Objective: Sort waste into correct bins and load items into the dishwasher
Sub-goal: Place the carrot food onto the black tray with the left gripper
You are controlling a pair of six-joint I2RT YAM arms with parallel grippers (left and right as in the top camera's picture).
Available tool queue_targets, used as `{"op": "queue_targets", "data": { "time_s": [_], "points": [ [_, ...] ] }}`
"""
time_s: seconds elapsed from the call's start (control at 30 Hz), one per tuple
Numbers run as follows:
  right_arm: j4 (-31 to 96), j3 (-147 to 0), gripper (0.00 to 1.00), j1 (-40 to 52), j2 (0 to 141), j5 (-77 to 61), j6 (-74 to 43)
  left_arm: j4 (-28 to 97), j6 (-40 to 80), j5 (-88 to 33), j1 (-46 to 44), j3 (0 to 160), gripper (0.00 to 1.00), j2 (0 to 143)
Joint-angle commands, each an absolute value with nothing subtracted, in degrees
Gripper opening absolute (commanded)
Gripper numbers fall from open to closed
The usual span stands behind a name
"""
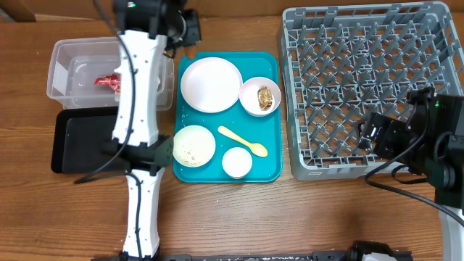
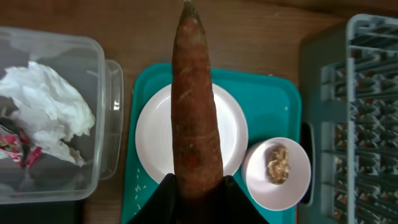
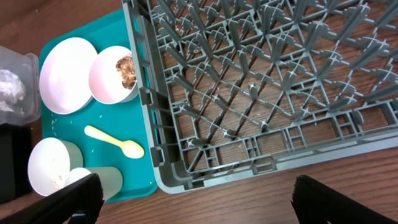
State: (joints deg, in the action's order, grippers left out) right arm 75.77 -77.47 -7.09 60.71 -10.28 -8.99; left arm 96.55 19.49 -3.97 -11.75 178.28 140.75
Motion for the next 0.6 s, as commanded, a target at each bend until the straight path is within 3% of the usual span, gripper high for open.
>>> {"op": "queue_targets", "data": {
  "time_s": [0.0,0.2,0.4,0.47,0.57],
  "points": [
    [75.94,-78.72,1.0,-7.09,60.64,-10.59,-8.93,96.82,15.35,-3.88,-11.9,175.72,0.04,130.21],
    [75.68,-78.72,1.0,-7.09,60.64,-10.61,-8.95,96.82,15.53,7.16,-11.9,150.56,0.04,110.41],
    [75.55,-78.72,1.0,-7.09,60.64,-10.61,-8.95,96.73,27.86,17.02,-7.64,118.89,0.04,102.35],
    [75.48,-78.72,1.0,-7.09,60.64,-10.61,-8.95,88.86,29.02,16.29,-2.76,104.33,0.04,102.37],
    [75.44,-78.72,1.0,-7.09,60.64,-10.61,-8.95,81.12,29.23,12.16,-0.16,95.31,0.04,102.37]
  ]
}}
